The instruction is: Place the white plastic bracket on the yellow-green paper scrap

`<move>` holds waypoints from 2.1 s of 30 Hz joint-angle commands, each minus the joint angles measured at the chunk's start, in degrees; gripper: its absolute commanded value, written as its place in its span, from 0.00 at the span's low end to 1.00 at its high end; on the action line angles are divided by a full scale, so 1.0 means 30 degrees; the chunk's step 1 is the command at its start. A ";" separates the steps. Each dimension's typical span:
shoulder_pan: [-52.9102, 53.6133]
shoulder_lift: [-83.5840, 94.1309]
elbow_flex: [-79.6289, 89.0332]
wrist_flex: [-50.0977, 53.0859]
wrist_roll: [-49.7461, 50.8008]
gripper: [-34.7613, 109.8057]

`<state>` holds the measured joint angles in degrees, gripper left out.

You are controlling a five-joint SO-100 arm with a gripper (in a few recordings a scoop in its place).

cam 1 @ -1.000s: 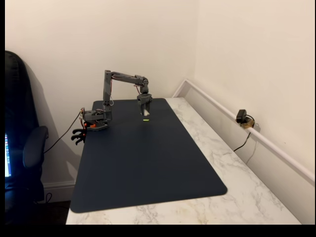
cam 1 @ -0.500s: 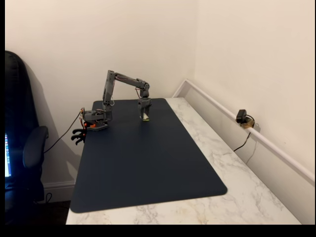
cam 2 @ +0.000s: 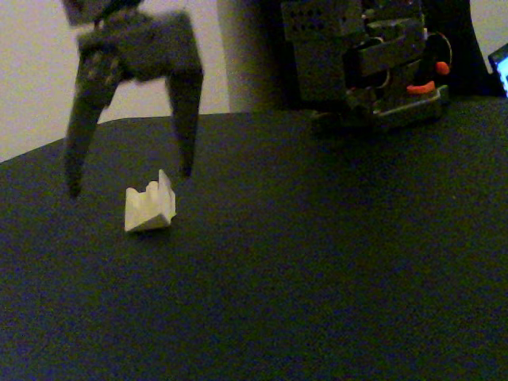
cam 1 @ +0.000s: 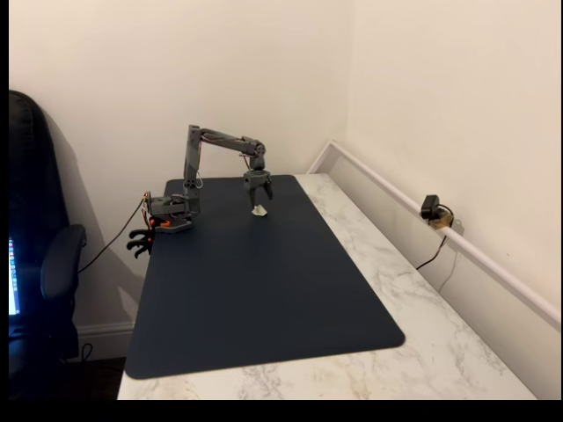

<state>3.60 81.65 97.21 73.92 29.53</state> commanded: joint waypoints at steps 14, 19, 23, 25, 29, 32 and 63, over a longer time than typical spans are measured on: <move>-0.4980 0.9756 0.2607 0.0029 0.0322 0.24; -0.4658 1.4619 0.6416 -0.0938 0.0410 0.24; -0.4687 1.7168 0.8906 -0.1260 0.0293 0.24; -0.4482 1.8428 1.0020 -0.1377 0.0029 0.24; -0.3926 2.3145 1.3916 -0.4570 -0.2109 0.24; -0.3633 2.4902 1.5293 -0.4805 -0.2344 0.24; -0.4072 3.5889 2.6162 -0.8232 -0.8789 0.24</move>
<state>-7.65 187.47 175.25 50.71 6.06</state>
